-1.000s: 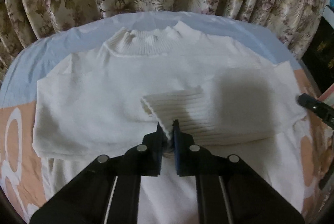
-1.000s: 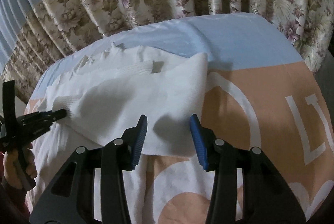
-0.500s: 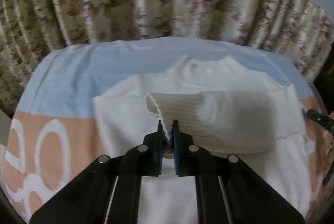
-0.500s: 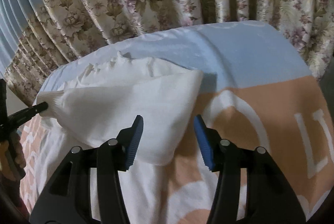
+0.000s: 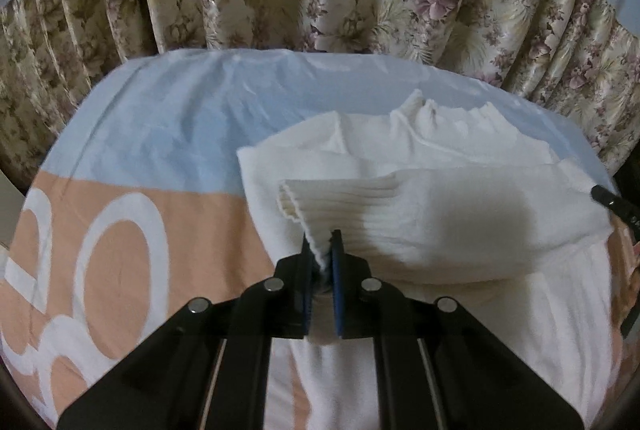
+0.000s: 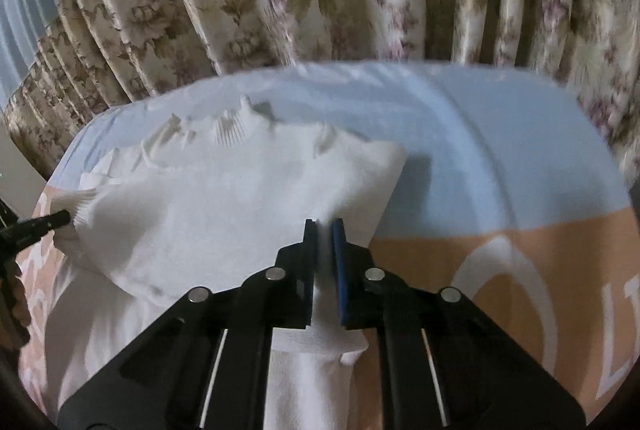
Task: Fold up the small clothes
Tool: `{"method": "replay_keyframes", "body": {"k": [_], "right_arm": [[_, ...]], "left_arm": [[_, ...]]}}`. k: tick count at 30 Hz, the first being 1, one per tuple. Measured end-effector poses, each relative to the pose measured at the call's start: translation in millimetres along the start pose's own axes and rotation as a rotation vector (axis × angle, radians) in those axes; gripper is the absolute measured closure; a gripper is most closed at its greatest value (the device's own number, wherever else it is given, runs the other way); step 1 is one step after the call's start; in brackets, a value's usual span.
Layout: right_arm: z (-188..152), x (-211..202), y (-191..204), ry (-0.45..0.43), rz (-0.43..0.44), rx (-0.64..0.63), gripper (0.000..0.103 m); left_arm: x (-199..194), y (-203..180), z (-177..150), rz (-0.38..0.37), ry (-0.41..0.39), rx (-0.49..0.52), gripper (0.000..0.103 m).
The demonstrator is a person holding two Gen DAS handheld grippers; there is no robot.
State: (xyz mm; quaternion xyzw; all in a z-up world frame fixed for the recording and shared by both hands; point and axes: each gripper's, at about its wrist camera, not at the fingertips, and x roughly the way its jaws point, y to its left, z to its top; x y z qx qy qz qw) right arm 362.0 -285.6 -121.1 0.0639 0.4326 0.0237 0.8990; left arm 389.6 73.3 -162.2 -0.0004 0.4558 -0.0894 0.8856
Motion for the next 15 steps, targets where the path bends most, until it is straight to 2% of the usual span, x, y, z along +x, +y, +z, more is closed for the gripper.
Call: {"method": "replay_keyframes", "body": {"k": [3, 6, 9, 10, 11, 12, 13, 14, 15], "right_arm": [[4.0, 5.9, 6.8, -0.023, -0.001, -0.037, 0.094], [3.0, 18.7, 6.4, 0.003, -0.009, -0.044, 0.094], [-3.2, 23.3, 0.6, 0.045, 0.004, -0.02, 0.088], [-4.5, 19.3, 1.1, 0.038, 0.005, -0.016, 0.083], [-4.8, 12.0, 1.8, 0.029, -0.003, -0.014, 0.07], [-4.1, 5.7, 4.0, 0.017, -0.015, -0.019, 0.055], [-2.9, -8.7, 11.0, -0.022, -0.04, -0.036, 0.04], [-2.0, -17.0, 17.7, -0.045, -0.064, -0.049, 0.034], [-1.4, -21.8, 25.4, -0.064, -0.083, -0.061, 0.028]], "left_arm": [[2.3, 5.8, -1.4, -0.004, 0.005, -0.016, 0.095], [7.0, 9.5, -8.8, -0.012, 0.039, -0.014, 0.094], [-1.3, 10.0, -9.3, 0.012, 0.036, -0.003, 0.084], [-6.3, 9.3, -8.5, 0.037, 0.033, -0.004, 0.071], [-15.7, 7.0, -6.7, 0.077, 0.019, -0.006, 0.056], [-23.1, 3.6, -5.5, 0.096, -0.004, -0.009, 0.049], [-31.0, -4.0, -4.1, 0.113, -0.03, -0.017, 0.036], [-34.0, -11.0, -2.8, 0.113, -0.042, -0.02, 0.027], [-35.3, -26.4, -0.6, 0.102, -0.049, -0.009, 0.024]]}}
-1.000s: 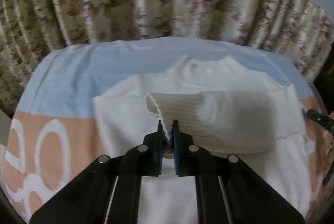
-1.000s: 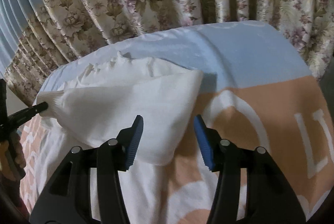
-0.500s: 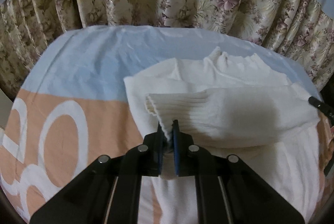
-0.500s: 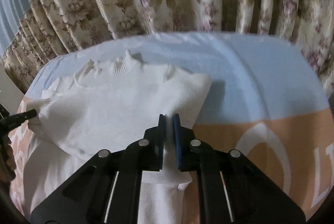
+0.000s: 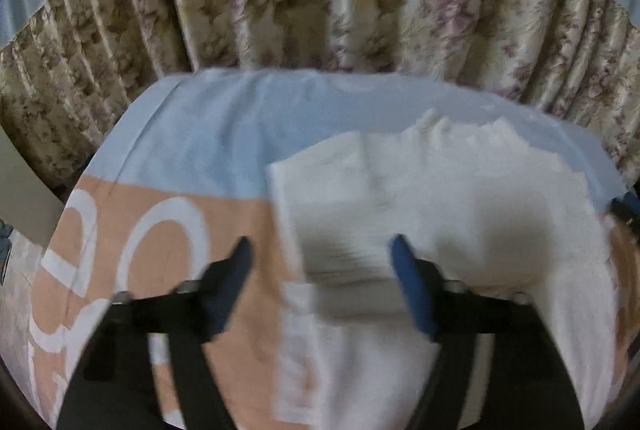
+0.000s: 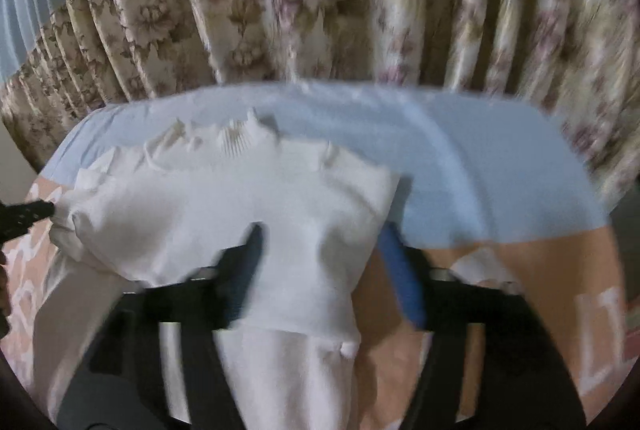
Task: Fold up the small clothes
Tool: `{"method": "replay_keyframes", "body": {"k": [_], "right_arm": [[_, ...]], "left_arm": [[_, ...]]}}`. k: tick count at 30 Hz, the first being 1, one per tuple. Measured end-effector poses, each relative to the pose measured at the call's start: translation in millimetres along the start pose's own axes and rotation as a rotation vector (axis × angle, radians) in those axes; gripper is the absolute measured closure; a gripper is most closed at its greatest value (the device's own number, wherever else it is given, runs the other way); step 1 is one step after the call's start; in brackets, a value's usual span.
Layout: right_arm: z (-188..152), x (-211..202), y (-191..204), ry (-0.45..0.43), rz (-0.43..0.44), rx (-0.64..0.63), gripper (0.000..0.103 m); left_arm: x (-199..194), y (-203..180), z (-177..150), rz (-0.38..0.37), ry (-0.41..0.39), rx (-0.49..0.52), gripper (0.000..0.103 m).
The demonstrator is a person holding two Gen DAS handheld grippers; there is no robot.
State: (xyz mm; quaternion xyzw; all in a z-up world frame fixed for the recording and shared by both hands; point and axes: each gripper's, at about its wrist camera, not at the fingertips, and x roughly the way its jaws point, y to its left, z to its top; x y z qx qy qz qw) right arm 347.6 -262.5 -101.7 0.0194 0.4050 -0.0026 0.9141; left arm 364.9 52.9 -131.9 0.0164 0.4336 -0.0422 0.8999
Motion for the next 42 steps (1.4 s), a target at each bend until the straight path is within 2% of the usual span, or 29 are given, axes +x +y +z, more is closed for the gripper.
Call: {"method": "replay_keyframes", "body": {"k": [1, 2, 3, 5, 6, 8, 10, 12, 14, 15, 17, 20, 22, 24, 27, 28, 31, 35, 38, 42], "right_arm": [[1.2, -4.5, 13.5, -0.02, -0.02, -0.021, 0.023], [2.3, -2.6, 26.2, -0.022, -0.028, -0.041, 0.023], [2.3, 1.9, 38.9, -0.02, -0.026, -0.063, 0.024], [2.1, 22.9, 71.8, 0.007, -0.069, -0.141, 0.029], [1.1, 28.7, 78.8, 0.01, -0.093, -0.167, 0.035], [-3.5, 46.9, 99.7, 0.017, -0.18, -0.277, 0.038], [-9.4, 63.2, 105.0, 0.049, -0.216, -0.347, 0.043], [-14.4, 69.9, 93.1, 0.066, -0.237, -0.353, 0.043], [-18.1, 68.1, 73.5, 0.07, -0.248, -0.324, 0.041], [-19.7, 66.4, 60.7, 0.07, -0.246, -0.295, 0.036], [-19.6, 62.6, 34.4, 0.074, -0.24, -0.232, 0.034], [-20.1, 56.3, 6.4, 0.088, -0.201, -0.159, 0.031], [-22.1, 53.3, -1.4, 0.097, -0.176, -0.127, 0.031], [-23.6, 47.2, -2.4, 0.099, -0.174, -0.118, 0.035], [-24.0, 24.8, -0.4, 0.064, -0.104, -0.081, 0.035], [-25.6, 12.0, 5.4, 0.043, -0.059, -0.077, 0.031], [-34.8, -9.6, 29.9, 0.032, 0.007, -0.09, 0.026], [-59.9, -20.2, 68.2, 0.067, 0.1, -0.127, 0.025], [-80.9, -12.0, 85.1, 0.123, 0.09, -0.192, 0.025], [-97.7, -11.0, 68.0, 0.152, 0.038, -0.189, 0.023]], "left_arm": [[1.0, -18.1, 1.7, -0.01, -0.006, 0.027, 0.023], [3.3, -28.5, 2.2, -0.006, -0.007, 0.049, 0.023], [10.7, -47.4, 4.0, 0.025, -0.005, 0.096, 0.023], [30.6, -76.4, 3.5, 0.162, -0.008, 0.204, 0.023], [38.9, -83.5, 2.1, 0.202, -0.006, 0.248, 0.023], [58.8, -90.0, -3.6, 0.237, 0.021, 0.321, 0.023], [66.8, -79.3, -10.4, 0.214, 0.031, 0.324, 0.022], [64.5, -60.0, -12.4, 0.189, 0.038, 0.279, 0.022], [64.0, -41.5, -13.9, 0.179, 0.047, 0.242, 0.021], [63.2, -29.8, -14.8, 0.173, 0.053, 0.223, 0.02], [62.8, -12.2, -15.5, 0.123, 0.069, 0.177, 0.018], [53.3, -3.8, -19.9, 0.055, 0.084, 0.134, 0.018], [46.4, -4.4, -21.5, 0.042, 0.083, 0.129, 0.018], [31.7, -5.8, -23.2, 0.038, 0.073, 0.116, 0.018], [2.0, -13.0, -33.8, -0.009, 0.058, 0.092, 0.015], [-3.8, -16.5, -36.9, -0.018, 0.059, 0.089, 0.014], [-22.3, -34.3, -58.0, -0.051, 0.066, 0.102, 0.014], [-22.8, -55.6, -91.0, -0.064, 0.105, 0.139, 0.014], [-11.6, -57.5, -114.5, -0.01, 0.148, 0.169, 0.013], [-22.3, -45.5, -131.2, -0.018, 0.115, 0.195, 0.013]]}}
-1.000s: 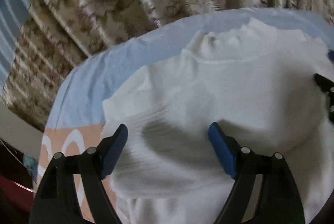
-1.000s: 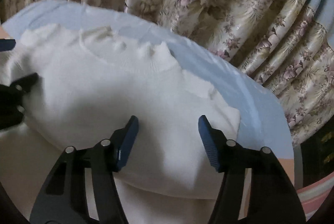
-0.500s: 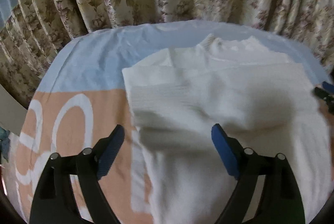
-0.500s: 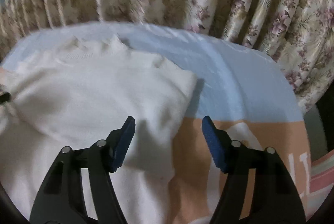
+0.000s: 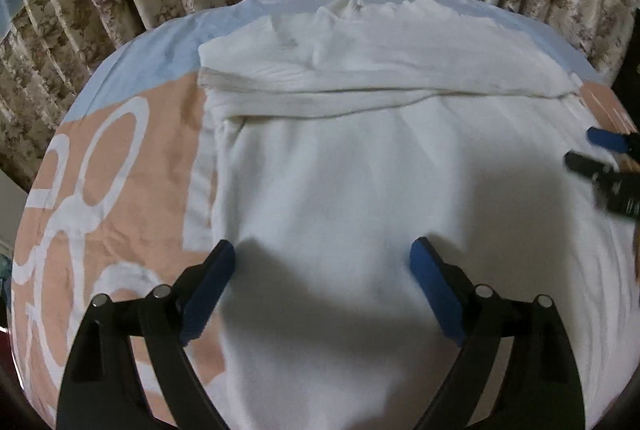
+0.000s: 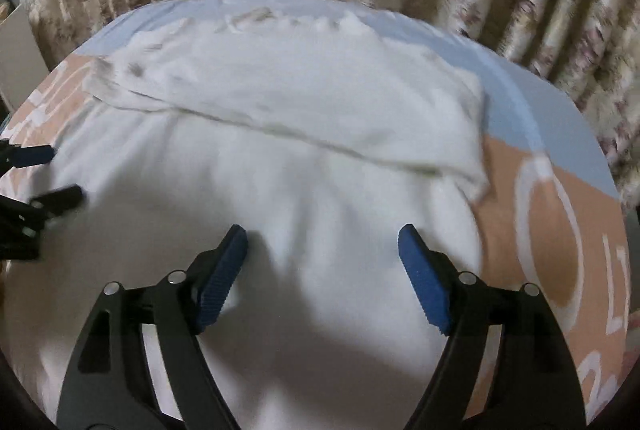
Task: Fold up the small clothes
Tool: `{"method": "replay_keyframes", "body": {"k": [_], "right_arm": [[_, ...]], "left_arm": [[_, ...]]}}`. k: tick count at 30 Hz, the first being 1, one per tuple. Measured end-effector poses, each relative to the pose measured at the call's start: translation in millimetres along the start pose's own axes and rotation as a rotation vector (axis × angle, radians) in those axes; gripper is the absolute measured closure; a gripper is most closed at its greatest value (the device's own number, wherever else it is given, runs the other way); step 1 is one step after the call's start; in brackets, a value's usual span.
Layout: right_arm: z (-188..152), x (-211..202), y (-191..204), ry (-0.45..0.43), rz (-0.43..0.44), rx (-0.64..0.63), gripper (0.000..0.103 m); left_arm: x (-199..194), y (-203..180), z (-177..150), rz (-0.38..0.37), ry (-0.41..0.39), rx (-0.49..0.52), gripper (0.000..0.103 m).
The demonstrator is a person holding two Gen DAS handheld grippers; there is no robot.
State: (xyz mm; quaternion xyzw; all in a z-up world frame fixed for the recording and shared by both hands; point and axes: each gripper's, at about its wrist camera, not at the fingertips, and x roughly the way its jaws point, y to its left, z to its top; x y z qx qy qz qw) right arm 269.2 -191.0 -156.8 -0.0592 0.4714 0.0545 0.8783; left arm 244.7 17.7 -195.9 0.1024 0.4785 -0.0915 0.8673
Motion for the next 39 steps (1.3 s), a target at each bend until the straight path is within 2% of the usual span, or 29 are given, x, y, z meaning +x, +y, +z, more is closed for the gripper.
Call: {"method": "replay_keyframes", "body": {"k": [2, 4, 5, 8, 11, 14, 16, 21, 25, 30, 34, 37, 39], "right_arm": [[-8.6, -6.8, -21.1, 0.007, -0.025, 0.046, 0.022], [-15.1, -14.2, -35.8, 0.009, -0.038, 0.068, 0.022], [-18.0, -15.4, -41.4, 0.021, -0.08, 0.072, 0.022], [-28.1, -34.6, -50.3, 0.009, -0.023, 0.131, 0.022], [-41.7, -63.2, -41.1, -0.021, 0.007, 0.122, 0.016], [-55.3, -82.8, -24.6, -0.007, 0.017, 0.084, 0.012], [-69.8, -95.2, -11.0, 0.0, 0.013, 0.062, 0.003], [-96.9, -113.5, 11.9, 0.029, 0.029, 0.047, 0.003], [-102.7, -121.8, 17.6, 0.029, 0.068, 0.079, 0.003], [-104.1, -133.3, 22.0, 0.015, 0.031, 0.102, 0.003], [-107.7, -142.3, 22.1, 0.012, -0.057, 0.088, 0.003], [-113.5, -145.9, 12.7, 0.014, -0.046, 0.149, 0.003], [-119.0, -150.4, 6.9, -0.001, -0.025, 0.192, 0.003]], "left_arm": [[-4.0, 0.2, -3.9, 0.057, 0.0, 0.023, 0.012], [-8.7, 4.9, -7.2, 0.054, 0.013, 0.004, 0.013], [-13.4, 6.1, -9.8, 0.044, 0.021, -0.014, 0.013], [-31.9, 9.4, -18.7, 0.017, 0.021, -0.045, 0.013], [-52.9, 9.2, -34.1, 0.012, 0.027, -0.073, 0.011], [-68.7, 6.3, -51.9, 0.021, 0.035, -0.084, 0.009], [-76.5, 3.7, -64.0, 0.032, 0.041, -0.086, 0.009], [-91.5, -0.4, -86.5, 0.029, 0.051, -0.123, 0.008], [-98.3, -7.5, -95.2, 0.034, 0.054, -0.138, 0.007], [-108.0, -14.6, -101.1, 0.043, 0.041, -0.131, 0.006], [-117.7, -10.2, -102.6, 0.021, 0.005, -0.159, 0.006], [-124.2, -1.4, -107.8, -0.004, -0.009, -0.208, 0.006], [-125.0, 5.5, -114.3, -0.012, 0.009, -0.234, 0.006]]}}
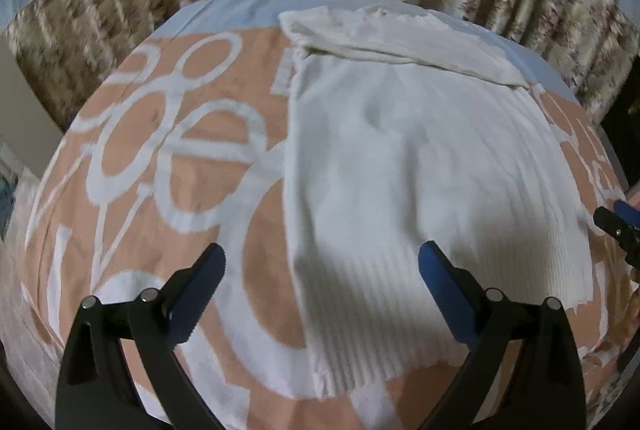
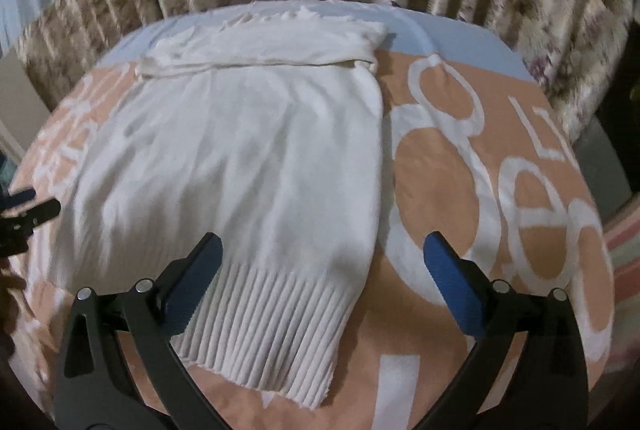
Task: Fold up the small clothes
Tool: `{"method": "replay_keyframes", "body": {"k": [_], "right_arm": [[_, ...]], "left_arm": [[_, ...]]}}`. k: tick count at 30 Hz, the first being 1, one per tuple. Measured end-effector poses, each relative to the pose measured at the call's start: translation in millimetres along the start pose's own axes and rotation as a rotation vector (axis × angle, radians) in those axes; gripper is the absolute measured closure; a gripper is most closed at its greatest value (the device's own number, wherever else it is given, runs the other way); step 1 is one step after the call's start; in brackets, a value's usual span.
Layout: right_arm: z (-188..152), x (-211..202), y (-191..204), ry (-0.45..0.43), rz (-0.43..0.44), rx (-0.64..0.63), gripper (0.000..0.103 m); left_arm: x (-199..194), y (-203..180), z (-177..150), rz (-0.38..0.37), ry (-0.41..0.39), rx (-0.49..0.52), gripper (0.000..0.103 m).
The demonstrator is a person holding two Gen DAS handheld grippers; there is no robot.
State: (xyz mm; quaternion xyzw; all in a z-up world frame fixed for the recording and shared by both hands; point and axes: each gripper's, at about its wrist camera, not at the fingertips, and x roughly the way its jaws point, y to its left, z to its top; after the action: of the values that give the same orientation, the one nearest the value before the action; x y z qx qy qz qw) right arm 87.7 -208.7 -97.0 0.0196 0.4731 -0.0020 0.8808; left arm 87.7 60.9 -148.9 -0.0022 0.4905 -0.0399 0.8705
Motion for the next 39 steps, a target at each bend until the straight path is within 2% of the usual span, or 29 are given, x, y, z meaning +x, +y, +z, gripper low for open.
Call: {"method": "replay_keyframes", "body": {"k": [3, 6, 8, 12, 17, 22, 23, 24, 25, 27, 30, 31, 36, 39], "right_arm": [[-8.4, 2.4, -9.8, 0.034, 0.003, 0.044, 0.003], [-18.5, 3.6, -10.7, 0.059, 0.074, 0.051, 0.005], [-25.9, 5.1, -7.2, 0.083, 0.066, 0.032, 0.009], [-38.0, 14.5, -4.3, 0.155, 0.08, 0.031, 0.035], [-46.8, 13.4, -14.0, 0.195, 0.092, 0.111, 0.037], [-45.2, 19.3, -16.7, 0.247, 0.094, 0.121, 0.037], [-44.5, 19.6, -13.5, 0.242, 0.088, 0.108, 0.042], [-44.3, 19.8, -9.5, 0.241, 0.092, 0.095, 0.057], [-43.8, 19.9, -5.7, 0.238, 0.111, 0.074, 0.077], [-42.5, 19.3, -1.1, 0.238, 0.153, 0.056, 0.09], [-40.9, 19.1, -1.0, 0.242, 0.159, 0.037, 0.09], [-40.8, 19.1, -3.2, 0.244, 0.168, 0.041, 0.087], [-41.5, 13.8, -17.2, 0.247, 0.203, 0.094, 0.07], [-40.5, 10.4, -26.2, 0.242, 0.19, 0.118, 0.068]], "left_arm": [[-0.6, 12.6, -10.6, 0.005, 0.012, -0.028, 0.006], [0.9, 22.4, -22.5, -0.012, 0.031, -0.039, 0.006], [2.0, 24.5, -29.9, -0.003, 0.042, -0.029, 0.006], [2.8, 25.1, -38.9, -0.011, 0.058, -0.007, 0.006], [2.7, 19.3, -39.3, -0.033, 0.066, 0.028, 0.006], [10.4, 11.4, -38.0, -0.058, 0.089, 0.044, 0.006], [11.9, 10.1, -38.4, -0.059, 0.095, 0.046, 0.006], [13.6, 8.6, -38.8, -0.05, 0.102, 0.053, 0.006], [15.1, 7.1, -39.1, -0.042, 0.107, 0.063, 0.006], [18.6, 3.0, -40.6, -0.045, 0.121, 0.09, 0.006], [23.3, -3.4, -41.9, -0.059, 0.135, 0.119, 0.006], [24.6, -5.4, -42.0, -0.063, 0.138, 0.126, 0.007], [23.8, -12.7, -39.4, -0.087, 0.14, 0.159, 0.029], [23.4, -15.9, -36.4, -0.102, 0.144, 0.173, 0.046]]}}
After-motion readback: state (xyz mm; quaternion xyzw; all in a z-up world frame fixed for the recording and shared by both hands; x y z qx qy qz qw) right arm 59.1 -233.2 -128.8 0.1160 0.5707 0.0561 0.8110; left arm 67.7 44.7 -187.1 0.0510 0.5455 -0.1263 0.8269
